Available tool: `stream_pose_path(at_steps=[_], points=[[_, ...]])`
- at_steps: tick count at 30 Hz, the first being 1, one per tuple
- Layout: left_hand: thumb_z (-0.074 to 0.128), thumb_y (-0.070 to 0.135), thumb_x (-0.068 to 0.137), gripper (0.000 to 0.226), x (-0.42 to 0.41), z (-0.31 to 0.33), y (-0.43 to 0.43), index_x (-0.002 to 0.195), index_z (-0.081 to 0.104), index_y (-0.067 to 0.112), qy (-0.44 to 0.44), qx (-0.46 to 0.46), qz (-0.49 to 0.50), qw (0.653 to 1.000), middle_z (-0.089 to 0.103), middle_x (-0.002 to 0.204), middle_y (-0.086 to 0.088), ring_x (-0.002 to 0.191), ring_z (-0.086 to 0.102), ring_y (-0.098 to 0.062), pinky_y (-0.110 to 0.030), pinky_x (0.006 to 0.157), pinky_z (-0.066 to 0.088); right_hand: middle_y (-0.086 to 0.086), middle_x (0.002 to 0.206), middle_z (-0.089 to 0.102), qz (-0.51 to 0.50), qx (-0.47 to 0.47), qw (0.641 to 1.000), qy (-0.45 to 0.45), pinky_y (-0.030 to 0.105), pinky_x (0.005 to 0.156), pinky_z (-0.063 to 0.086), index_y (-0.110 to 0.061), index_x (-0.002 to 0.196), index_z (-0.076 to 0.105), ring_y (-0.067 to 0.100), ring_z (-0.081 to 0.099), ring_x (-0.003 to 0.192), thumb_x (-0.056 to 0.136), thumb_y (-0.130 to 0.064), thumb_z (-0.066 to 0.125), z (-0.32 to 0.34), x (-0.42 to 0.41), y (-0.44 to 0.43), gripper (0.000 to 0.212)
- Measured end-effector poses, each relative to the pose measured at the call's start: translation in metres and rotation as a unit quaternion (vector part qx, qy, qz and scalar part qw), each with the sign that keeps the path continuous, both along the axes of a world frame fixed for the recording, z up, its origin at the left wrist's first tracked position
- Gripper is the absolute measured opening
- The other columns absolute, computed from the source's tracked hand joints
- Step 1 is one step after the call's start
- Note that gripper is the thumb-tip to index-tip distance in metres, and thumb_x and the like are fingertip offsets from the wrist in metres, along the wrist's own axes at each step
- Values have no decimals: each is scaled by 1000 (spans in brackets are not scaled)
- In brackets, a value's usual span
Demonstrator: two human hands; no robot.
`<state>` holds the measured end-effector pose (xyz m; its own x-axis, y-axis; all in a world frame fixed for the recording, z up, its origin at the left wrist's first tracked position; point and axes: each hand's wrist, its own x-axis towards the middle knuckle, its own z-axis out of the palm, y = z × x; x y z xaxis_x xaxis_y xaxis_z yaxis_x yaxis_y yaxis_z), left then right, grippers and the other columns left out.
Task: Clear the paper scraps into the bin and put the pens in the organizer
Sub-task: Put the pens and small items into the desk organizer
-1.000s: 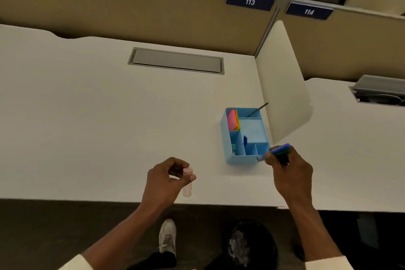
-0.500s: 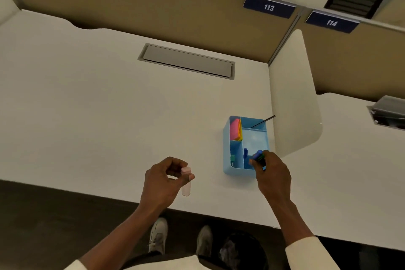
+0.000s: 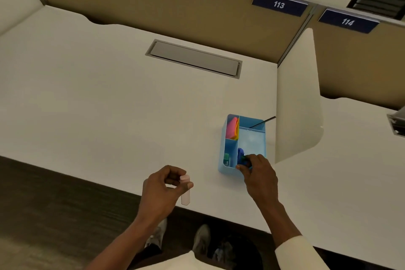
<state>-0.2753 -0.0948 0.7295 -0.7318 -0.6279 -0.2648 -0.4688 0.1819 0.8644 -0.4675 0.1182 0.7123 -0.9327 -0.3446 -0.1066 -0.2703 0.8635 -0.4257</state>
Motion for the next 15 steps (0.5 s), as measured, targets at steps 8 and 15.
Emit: stream_pose_path(at_steps=[8, 15], points=[[92, 38, 78, 27, -12, 7, 7, 95, 71, 40, 3, -1, -20, 1000, 77, 89, 28, 90, 72, 8, -4, 68, 51, -8, 107, 69, -5, -164, 985, -57, 23, 79, 61, -23, 114, 66, 7, 67, 90, 87, -37, 83, 39, 61, -13, 35], [86, 46, 82, 22, -34, 20, 26, 92, 67, 45, 23, -16, -73, 997, 74, 94, 27, 93, 70, 12, -2, 70, 53, -14, 120, 70, 36, -230, 959, -162, 14, 83, 60, -32, 128, 62, 5, 69, 100, 85, -43, 84, 52, 101, -29, 50]])
